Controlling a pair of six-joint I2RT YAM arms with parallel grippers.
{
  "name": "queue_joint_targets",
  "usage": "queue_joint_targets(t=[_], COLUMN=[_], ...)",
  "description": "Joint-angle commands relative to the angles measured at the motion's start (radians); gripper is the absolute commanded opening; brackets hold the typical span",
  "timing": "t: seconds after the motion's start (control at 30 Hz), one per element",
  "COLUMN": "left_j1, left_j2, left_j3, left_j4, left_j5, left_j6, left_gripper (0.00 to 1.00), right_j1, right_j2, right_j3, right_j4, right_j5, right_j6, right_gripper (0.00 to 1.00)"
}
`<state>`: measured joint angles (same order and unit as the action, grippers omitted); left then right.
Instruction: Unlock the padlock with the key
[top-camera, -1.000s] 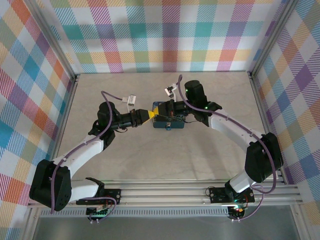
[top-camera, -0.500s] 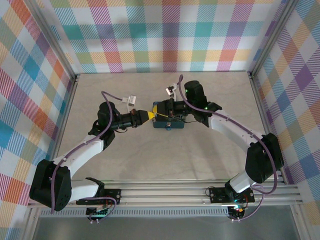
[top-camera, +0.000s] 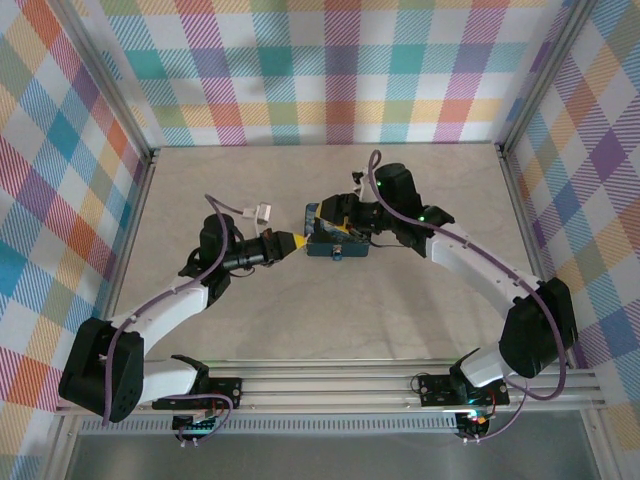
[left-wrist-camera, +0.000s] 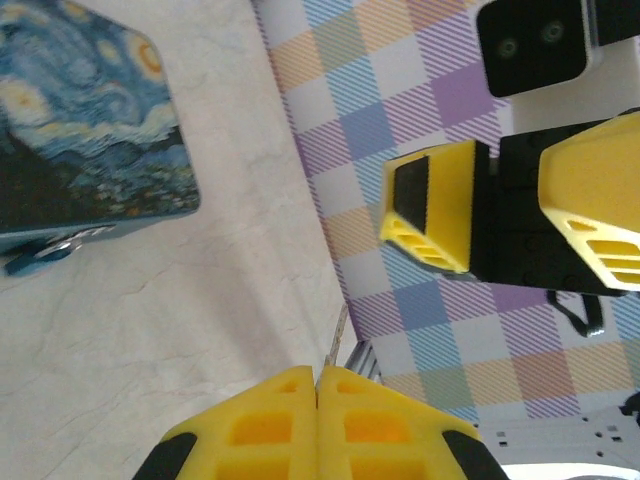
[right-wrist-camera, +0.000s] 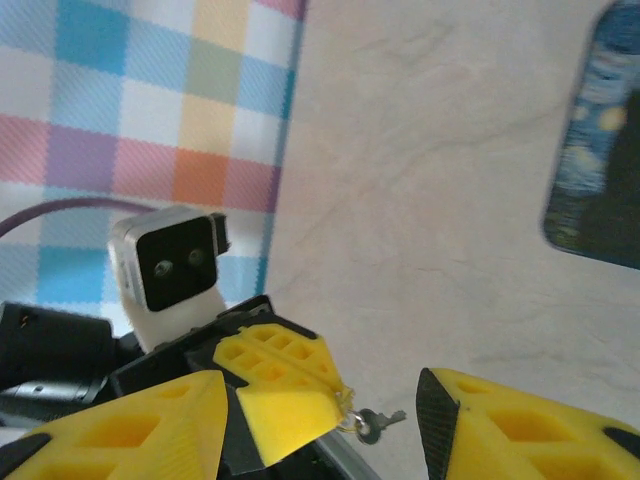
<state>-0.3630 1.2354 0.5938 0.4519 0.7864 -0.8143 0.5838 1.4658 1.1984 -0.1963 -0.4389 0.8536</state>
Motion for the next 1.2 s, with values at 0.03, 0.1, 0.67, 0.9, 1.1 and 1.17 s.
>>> queue_joint_targets(t=[0.03, 0.1, 0.67, 0.9, 1.1, 1.17], left_j1=[0.004, -0.002, -0.065, -0.068, -0.067, -0.068], left_j2=[0.013, 0.033, 0.322, 0.448, 0.539, 0.559], left_j3=[-0.064, -0.09, -0.182, -0.186, -0.169, -0.163], left_j4=[0.061, 0.092, 0.415, 0.519, 0.586, 0.595], left_j5=[-0.044, -0.049, -0.09, -0.09, -0.1, -0.104], left_j6=[0.022, 0.015, -0.031, -0.041, -0.052, -0.052], left_gripper=[0.0, 0.0, 0.0, 0.0, 0.0, 0.0], right_j1=[0.001, 0.001, 0.056, 0.079, 0.114, 0.123], right_j2=[-0.029, -0.021, 0.107, 0.17, 0.242, 0.268], right_j3=[-0.014, -0.024, -0.064, -0.079, -0.072, -0.057], right_j4=[-0.149, -0.173, -0.164, -0.125, -0.092, -0.096], right_j5=[0.156, 0.188, 0.382, 0.401, 0.427, 0.442], right_j6=[0.019, 0.024, 0.03, 0.045, 0.043, 0.038], right_gripper=[0.54, 0.54, 0.54, 0.54, 0.53, 0.53])
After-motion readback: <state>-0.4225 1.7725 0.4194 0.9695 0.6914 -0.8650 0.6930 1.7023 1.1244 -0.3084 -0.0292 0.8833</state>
